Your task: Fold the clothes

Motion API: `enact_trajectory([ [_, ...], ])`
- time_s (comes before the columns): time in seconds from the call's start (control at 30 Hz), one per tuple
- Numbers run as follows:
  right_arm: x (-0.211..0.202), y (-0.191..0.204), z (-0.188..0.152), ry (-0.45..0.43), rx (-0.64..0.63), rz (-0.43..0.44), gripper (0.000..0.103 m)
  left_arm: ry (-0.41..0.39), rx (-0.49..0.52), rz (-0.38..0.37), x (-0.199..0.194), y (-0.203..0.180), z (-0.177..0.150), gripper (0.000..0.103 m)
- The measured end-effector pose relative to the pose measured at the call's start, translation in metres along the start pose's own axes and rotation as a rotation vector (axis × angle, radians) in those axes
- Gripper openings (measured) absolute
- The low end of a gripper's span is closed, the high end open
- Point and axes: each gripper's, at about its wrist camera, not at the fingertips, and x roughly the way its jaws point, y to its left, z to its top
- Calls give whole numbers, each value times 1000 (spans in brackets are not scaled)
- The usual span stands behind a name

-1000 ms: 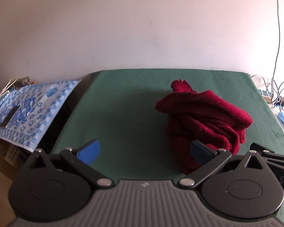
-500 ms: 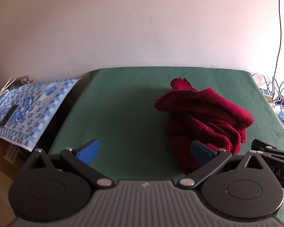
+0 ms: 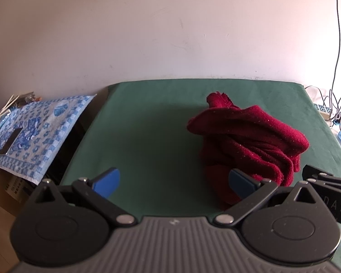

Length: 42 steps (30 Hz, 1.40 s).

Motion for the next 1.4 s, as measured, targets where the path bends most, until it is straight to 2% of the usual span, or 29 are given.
enact_trajectory([
  [1.4,13,4,0,15,7,0,90,9,2,-15,11,0,0,102],
])
